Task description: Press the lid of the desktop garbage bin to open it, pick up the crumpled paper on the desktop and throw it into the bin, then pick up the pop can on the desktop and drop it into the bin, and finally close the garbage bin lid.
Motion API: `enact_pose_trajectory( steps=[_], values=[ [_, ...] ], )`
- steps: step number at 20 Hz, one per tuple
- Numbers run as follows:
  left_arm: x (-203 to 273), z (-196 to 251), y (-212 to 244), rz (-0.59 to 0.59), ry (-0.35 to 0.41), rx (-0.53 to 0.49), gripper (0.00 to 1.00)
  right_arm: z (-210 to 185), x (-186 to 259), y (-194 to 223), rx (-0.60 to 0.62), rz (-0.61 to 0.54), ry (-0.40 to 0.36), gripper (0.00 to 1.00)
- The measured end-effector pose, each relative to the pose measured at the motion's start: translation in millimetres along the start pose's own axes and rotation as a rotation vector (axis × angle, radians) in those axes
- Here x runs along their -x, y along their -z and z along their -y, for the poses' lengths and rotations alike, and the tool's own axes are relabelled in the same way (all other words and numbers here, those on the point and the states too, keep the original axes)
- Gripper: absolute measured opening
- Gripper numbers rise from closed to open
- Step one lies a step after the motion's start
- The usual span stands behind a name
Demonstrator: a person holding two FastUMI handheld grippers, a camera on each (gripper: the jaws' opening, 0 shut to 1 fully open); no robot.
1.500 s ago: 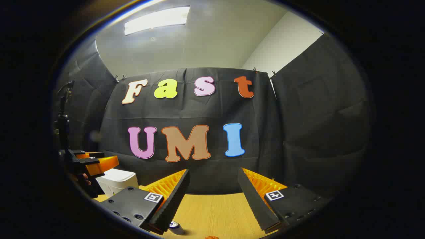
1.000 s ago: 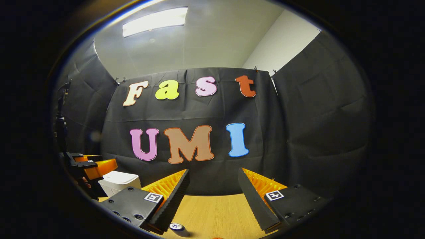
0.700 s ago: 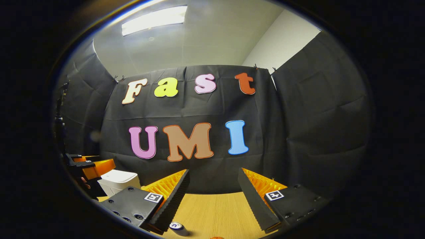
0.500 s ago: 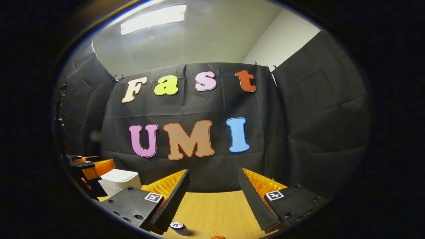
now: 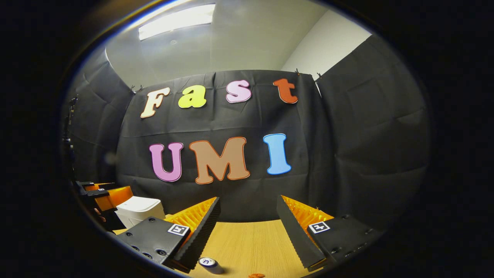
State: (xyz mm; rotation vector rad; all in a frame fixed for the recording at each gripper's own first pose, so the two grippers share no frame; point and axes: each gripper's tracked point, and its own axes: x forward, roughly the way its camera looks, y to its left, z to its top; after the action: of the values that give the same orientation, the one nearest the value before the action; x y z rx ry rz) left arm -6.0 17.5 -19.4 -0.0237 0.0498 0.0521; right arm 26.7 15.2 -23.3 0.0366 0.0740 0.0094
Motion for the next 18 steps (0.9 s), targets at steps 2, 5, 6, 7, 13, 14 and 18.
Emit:
enact_pose_trajectory(
  steps=[2,5,6,7,13,14,18],
  values=[
    [0,3,2,-0.009,0.007,0.004,0.93,4,0,0,0.001,-0.001,0.011,0.99],
    [-2,7,4,-0.014,0.016,0.005,0.94,8,1,-3,0.016,0.01,0.027,0.96],
    [-3,7,4,-0.015,0.018,0.005,0.94,7,2,-4,0.018,0.016,0.027,0.96],
    [-3,8,5,-0.017,0.02,0.006,0.93,7,2,-4,0.022,0.021,0.027,0.96],
    [-5,12,8,-0.026,0.028,0.008,0.94,10,1,-5,0.026,0.029,0.028,0.96],
    [-6,12,7,-0.025,0.029,0.007,0.93,10,1,-5,0.022,0.028,0.029,0.96],
    [-6,12,6,-0.022,0.028,0.008,0.94,11,1,-5,0.022,0.031,0.03,0.96]
  ],
)
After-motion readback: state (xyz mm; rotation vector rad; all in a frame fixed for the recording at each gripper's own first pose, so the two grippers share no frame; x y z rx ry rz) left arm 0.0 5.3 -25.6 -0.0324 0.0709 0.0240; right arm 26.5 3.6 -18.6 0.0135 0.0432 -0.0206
